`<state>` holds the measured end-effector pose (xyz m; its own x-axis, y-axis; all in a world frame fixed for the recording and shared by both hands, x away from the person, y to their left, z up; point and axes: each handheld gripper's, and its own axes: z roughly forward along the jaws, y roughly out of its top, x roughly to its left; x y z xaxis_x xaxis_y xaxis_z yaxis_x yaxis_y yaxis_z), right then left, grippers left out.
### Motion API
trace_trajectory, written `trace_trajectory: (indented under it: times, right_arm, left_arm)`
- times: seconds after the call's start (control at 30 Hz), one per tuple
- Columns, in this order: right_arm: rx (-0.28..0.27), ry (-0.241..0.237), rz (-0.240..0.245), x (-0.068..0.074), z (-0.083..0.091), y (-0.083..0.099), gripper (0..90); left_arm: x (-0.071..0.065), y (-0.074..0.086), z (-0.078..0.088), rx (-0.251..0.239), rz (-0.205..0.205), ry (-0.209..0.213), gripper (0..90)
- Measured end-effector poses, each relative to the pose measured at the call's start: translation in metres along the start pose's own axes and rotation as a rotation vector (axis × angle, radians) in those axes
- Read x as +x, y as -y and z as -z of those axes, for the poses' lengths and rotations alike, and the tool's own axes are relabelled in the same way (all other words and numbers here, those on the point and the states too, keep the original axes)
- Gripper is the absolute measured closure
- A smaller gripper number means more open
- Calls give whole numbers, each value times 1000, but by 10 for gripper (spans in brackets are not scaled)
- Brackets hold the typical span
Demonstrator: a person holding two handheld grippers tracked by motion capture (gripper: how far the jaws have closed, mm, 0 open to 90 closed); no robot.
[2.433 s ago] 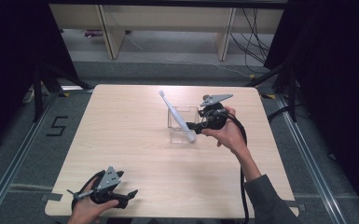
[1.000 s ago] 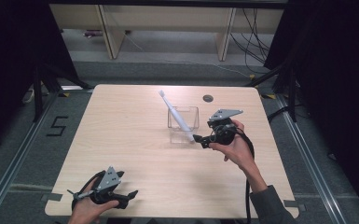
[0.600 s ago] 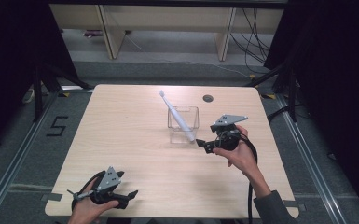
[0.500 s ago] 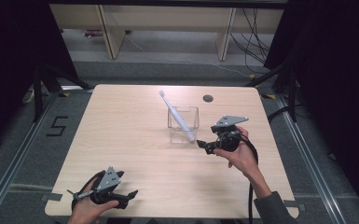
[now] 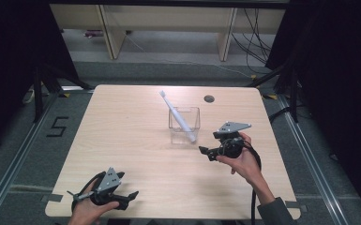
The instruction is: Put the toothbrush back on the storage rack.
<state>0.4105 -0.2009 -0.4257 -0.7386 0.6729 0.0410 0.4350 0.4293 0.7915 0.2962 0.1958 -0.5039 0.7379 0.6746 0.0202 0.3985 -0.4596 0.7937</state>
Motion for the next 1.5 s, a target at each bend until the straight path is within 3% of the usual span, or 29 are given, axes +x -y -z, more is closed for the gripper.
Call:
trace_trajectory:
  times: [0.03, 0.07, 0.1, 0.13, 0.27, 0.37, 0.4, 0.57, 0.67, 0.77, 0.83, 1.0, 1.03, 1.07, 1.1, 1.13, 1.23, 1.4, 1.5]
  right_arm:
    - [1, -3, -23, 3, 0, 2, 184]
    - [1, -2, 0, 1, 0, 3, 184]
    - [18, -10, -29, 4, 0, 4, 183]
    - [8, -13, 2, 2, 0, 5, 183]
    - [20, -16, -29, 7, 1, 10, 183]
    - [17, -17, 1, 6, 0, 15, 182]
    - [30, -16, -32, 9, 1, 16, 182]
    - [23, -16, -2, 7, 0, 21, 183]
    - [33, -20, -29, 10, 0, 25, 182]
    - [31, -26, -3, 9, -1, 28, 182]
    - [36, -22, -33, 12, 0, 30, 181]
    - [33, -20, -7, 12, 0, 35, 174]
    - [34, -25, -27, 14, 0, 36, 173]
    - [26, -21, -5, 14, 0, 37, 173]
    - [43, -31, -40, 17, 1, 38, 171]
    - [45, -33, -7, 15, 0, 39, 168]
    - [39, -31, -28, 20, 1, 42, 168]
    - [47, -48, -3, 23, 1, 47, 170]
    - [56, -46, -28, 26, 2, 50, 171]
  left_arm:
    - [0, 0, 0, 0, -1, 0, 150]
    - [1, 0, 1, 13, -15, -7, 150]
    - [0, 0, 0, 1, -1, -1, 150]
    - [0, 0, 0, 2, -1, -1, 150]
    - [0, 0, 1, 12, -2, -1, 150]
    - [-1, 0, 0, 9, 1, -1, 150]
    - [0, 0, 0, 5, -1, -1, 150]
    - [0, 0, 0, 7, -2, -1, 150]
    - [0, 0, 0, 6, -1, -2, 150]
    - [0, 0, 0, 6, -1, -2, 150]
    - [-1, 0, 0, 5, -1, -1, 150]
    - [0, 0, 1, 13, -2, -1, 150]
    - [0, 0, 0, 4, -1, -1, 150]
    - [0, 0, 0, 5, -1, 0, 150]
    - [0, 0, 0, 5, -2, -1, 150]
    - [0, 0, 0, 5, -2, -1, 150]
    - [1, 0, 1, 14, -14, -8, 150]
    - [0, 0, 1, 20, -7, -10, 150]
    - [1, 0, 1, 18, -10, -10, 150]
